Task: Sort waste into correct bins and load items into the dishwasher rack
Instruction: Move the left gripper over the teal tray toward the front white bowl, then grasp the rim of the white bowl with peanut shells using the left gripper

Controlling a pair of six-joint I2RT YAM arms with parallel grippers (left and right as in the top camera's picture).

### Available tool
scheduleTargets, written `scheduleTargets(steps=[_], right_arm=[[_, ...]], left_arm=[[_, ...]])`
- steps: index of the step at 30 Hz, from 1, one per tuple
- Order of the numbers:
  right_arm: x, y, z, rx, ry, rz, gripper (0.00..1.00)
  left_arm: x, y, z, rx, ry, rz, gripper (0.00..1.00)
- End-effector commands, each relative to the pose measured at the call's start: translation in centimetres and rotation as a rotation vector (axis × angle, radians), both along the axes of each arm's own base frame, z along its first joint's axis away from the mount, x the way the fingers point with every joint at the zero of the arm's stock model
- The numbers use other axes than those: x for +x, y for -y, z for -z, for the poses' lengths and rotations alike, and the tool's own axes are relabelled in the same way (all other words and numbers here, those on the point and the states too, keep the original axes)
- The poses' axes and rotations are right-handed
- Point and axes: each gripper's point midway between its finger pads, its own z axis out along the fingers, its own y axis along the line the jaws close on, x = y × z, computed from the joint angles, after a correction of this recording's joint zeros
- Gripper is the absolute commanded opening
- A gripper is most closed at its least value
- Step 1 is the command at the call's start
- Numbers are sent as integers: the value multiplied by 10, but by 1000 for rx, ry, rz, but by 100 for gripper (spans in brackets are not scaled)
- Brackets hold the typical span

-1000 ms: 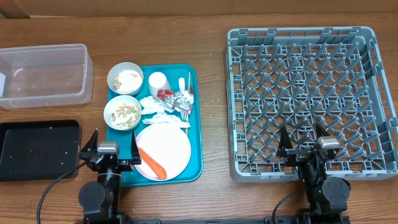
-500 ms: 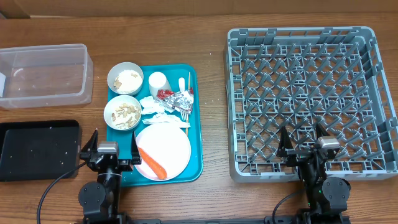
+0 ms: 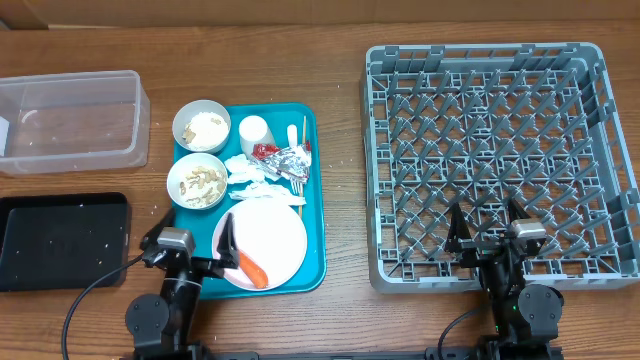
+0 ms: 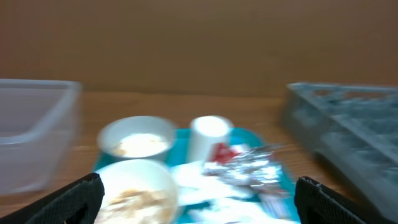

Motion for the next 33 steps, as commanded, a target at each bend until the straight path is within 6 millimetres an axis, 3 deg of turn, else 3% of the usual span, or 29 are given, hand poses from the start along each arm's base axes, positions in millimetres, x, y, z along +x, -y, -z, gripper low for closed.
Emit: scheduleTargets(steps=[1, 10, 17, 20, 27, 33], right_arm=[[0, 3, 2, 0, 4, 12, 100], [0, 3, 2, 0, 4, 12, 100], [0, 3, 2, 0, 4, 12, 100], [0, 3, 2, 0, 4, 12, 100], [0, 3, 2, 0, 4, 12, 100], [0, 3, 2, 0, 4, 12, 100]], left_arm=[[-13, 39, -9, -236, -36, 236, 100], [-32, 54, -79, -185, 192, 349, 100], [-26, 30, -119, -128, 103, 173, 100], [-16, 25, -121, -124, -41, 137, 100], [20, 21, -107, -165, -522, 124, 100], [55, 28, -96, -218, -748, 178, 100]])
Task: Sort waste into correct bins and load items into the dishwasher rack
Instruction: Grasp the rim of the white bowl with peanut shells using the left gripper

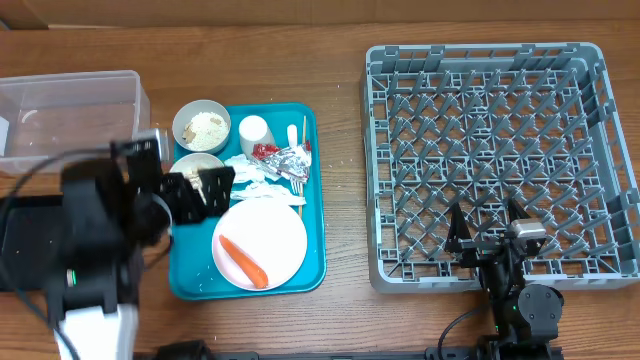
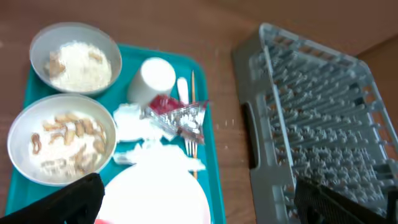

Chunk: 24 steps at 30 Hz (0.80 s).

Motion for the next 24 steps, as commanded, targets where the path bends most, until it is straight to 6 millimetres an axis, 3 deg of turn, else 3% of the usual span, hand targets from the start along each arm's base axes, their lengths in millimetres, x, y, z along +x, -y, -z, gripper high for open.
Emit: scheduleTargets(steps=[1, 4, 7, 13, 19, 24], right_arm=[[0, 3, 2, 0, 4, 13, 100], [0, 3, 2, 0, 4, 13, 100], [0, 3, 2, 0, 4, 13, 100], [0, 3, 2, 0, 4, 13, 100], [0, 3, 2, 0, 4, 13, 100], [0, 3, 2, 0, 4, 13, 100]], left_arm=[[17, 9, -1, -14, -33, 75, 100], [28, -1, 28, 16, -141, 32, 100], [28, -14, 69, 77, -315, -40, 100], [18, -11, 132, 212, -563, -19, 100], [43, -17, 160, 273, -571, -49, 100], [66, -25, 167, 313, -512, -84, 100]])
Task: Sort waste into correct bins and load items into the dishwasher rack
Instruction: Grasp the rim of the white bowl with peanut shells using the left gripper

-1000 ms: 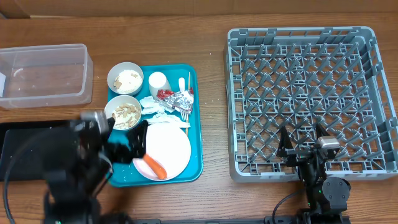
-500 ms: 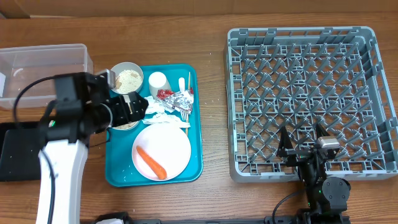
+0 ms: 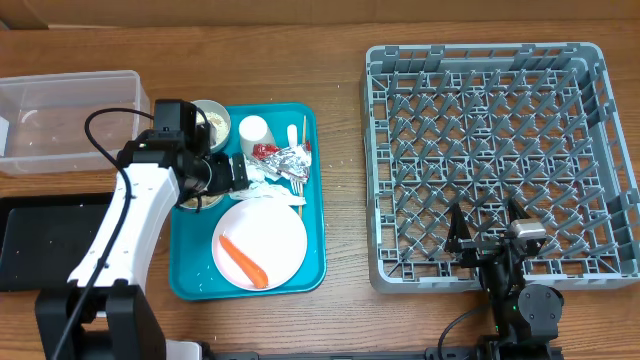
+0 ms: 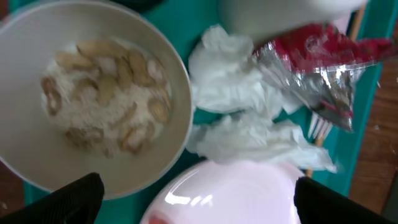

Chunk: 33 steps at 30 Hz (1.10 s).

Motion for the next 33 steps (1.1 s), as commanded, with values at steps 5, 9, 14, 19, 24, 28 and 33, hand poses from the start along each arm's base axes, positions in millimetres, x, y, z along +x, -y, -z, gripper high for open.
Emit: scheduleTargets(steps=[5, 9, 14, 19, 24, 28, 33], right_arm=[[0, 3, 2, 0, 4, 13, 100], [0, 3, 2, 0, 4, 13, 100], [0, 3, 2, 0, 4, 13, 100], [0, 3, 2, 0, 4, 13, 100], [0, 3, 2, 0, 4, 13, 100], [0, 3, 2, 0, 4, 13, 100], [0, 3, 2, 0, 5, 12, 100]], left_arm=[[14, -9, 11, 53, 6, -15, 100], [13, -9, 25, 61, -32, 2, 100], [19, -10, 39, 66, -42, 2, 100], [23, -11, 48, 79, -43, 31, 89], [26, -15, 58, 135, -53, 35, 85], [29, -6, 59, 163, -38, 80, 82], [33, 0, 57, 236, -13, 106, 75]])
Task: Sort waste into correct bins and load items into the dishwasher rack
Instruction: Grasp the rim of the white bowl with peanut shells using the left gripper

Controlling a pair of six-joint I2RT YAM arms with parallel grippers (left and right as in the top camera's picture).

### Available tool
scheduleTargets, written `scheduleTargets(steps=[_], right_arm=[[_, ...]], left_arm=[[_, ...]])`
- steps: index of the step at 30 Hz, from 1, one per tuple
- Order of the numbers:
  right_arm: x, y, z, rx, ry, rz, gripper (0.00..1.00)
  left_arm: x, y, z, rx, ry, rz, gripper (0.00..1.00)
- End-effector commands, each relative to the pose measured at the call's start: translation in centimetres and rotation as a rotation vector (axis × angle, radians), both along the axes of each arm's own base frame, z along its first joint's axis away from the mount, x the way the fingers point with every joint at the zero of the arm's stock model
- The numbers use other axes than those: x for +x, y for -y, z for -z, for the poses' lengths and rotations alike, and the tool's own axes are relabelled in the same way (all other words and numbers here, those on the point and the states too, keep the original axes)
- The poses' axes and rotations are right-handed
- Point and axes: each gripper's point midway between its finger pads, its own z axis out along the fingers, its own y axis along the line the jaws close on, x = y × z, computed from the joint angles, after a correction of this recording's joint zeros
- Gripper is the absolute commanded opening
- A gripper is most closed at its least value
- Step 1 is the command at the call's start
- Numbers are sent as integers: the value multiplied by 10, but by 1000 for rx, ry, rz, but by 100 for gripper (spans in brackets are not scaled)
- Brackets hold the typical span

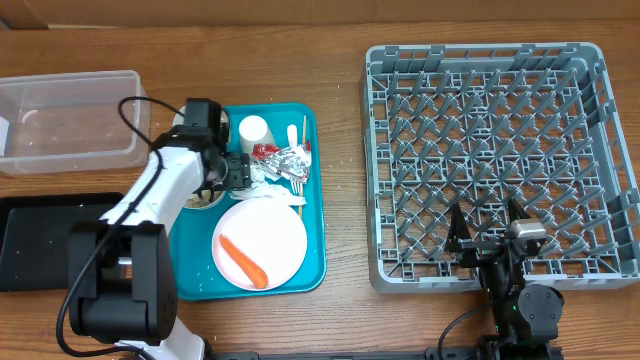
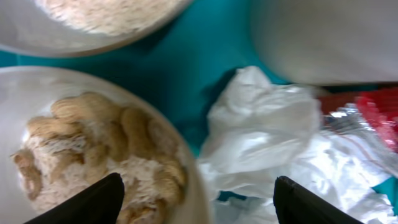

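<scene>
My left gripper (image 2: 199, 200) is open and low over the teal tray (image 1: 315, 200). It straddles the right rim of the bowl of nuts and rice (image 2: 93, 158) and the crumpled white napkin (image 2: 267, 134). In the overhead view the left gripper (image 1: 236, 170) sits between that bowl (image 1: 192, 200) and the napkin (image 1: 262, 173). A second bowl of crumbs (image 2: 106, 15) and a white cup (image 2: 323, 37) lie just beyond. The red and foil wrapper (image 1: 285, 157) lies next to the cup (image 1: 253, 130). My right gripper (image 1: 485, 228) rests open at the front of the grey dishwasher rack (image 1: 500, 120).
A white plate (image 1: 275, 230) with a carrot piece (image 1: 245, 260) fills the tray's near half. A fork and stick (image 1: 300, 135) lie by the wrapper. A clear plastic bin (image 1: 70, 120) and a black bin (image 1: 40, 240) stand to the left of the tray.
My left gripper has come lower and closer to the tray, from above the nut bowl and napkins to straddling the bowl's rim and the upper napkin. It is still open. The right arm is unchanged.
At first the left arm rested at the table's front edge by the tray. Then it was raised over the tray's left side, looking down. Then it hung over the nut bowl and napkins, and now sits low between them, holding nothing. The right arm has stayed still.
</scene>
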Motion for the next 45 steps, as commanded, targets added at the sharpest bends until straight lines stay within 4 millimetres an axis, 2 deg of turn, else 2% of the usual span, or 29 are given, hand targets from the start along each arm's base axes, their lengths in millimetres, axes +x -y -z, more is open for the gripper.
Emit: scheduleTargets(steps=[1, 7, 12, 16, 32, 45], right_arm=[[0, 3, 2, 0, 4, 13, 100], [0, 3, 2, 0, 4, 13, 100], [0, 3, 2, -1, 5, 13, 100], [0, 3, 2, 0, 5, 13, 100], [0, 3, 2, 0, 5, 13, 100], [0, 3, 2, 0, 4, 13, 100]], left_arm=[[6, -2, -2, 79, 17, 26, 73], [5, -5, -1, 89, 15, 17, 66], [6, -16, -2, 91, 14, -12, 50], [6, -21, -1, 87, 13, -28, 41], [4, -14, -3, 53, -1, -18, 6], [20, -10, -48, 27, 6, -57, 4]])
